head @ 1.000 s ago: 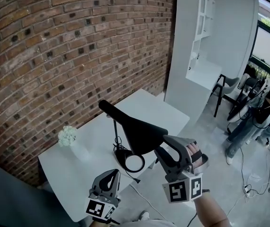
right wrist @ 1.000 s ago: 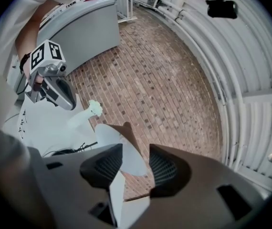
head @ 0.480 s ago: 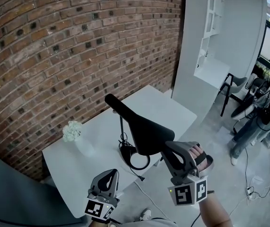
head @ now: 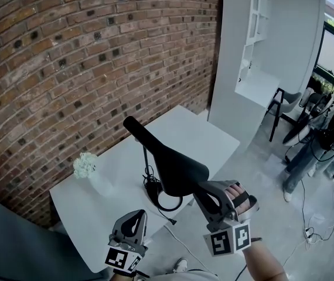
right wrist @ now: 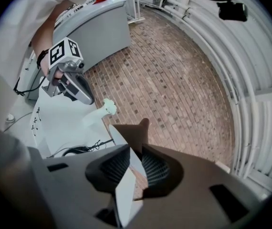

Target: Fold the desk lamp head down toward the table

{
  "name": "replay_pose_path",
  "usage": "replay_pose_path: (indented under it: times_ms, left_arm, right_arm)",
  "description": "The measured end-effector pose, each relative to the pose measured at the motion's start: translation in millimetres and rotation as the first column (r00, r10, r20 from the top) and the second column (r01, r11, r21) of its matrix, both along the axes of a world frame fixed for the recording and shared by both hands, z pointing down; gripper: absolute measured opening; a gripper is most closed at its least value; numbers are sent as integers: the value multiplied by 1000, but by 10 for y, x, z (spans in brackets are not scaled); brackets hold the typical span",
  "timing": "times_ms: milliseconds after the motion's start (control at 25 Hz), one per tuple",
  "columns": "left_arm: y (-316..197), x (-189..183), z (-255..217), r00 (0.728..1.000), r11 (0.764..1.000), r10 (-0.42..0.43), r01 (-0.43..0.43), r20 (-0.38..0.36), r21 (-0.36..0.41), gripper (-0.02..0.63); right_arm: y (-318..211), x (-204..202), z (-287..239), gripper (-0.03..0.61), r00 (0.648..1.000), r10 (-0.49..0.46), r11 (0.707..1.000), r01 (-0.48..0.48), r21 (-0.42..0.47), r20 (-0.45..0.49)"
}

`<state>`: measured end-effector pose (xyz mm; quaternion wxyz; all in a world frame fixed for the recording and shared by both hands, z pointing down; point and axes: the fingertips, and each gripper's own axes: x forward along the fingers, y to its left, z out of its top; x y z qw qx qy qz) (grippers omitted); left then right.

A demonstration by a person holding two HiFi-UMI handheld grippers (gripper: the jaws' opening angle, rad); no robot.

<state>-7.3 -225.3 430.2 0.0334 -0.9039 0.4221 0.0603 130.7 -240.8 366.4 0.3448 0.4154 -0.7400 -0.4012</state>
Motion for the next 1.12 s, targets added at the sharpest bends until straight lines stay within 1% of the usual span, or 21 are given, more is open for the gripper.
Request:
replay_pose_path:
  times_ms: [560, 1120]
  left_arm:
    - [-24, 5, 54, 1000, 1000, -1, 1, 8, -14, 8]
    - [-33, 25, 105, 1000, 1000, -4, 5, 8, -17, 8]
  right_arm:
    - [-18, -10, 259, 80, 1000, 4, 998, -5, -61, -13]
    - [-70, -42, 546, 92, 999, -17, 993, 12, -117, -46]
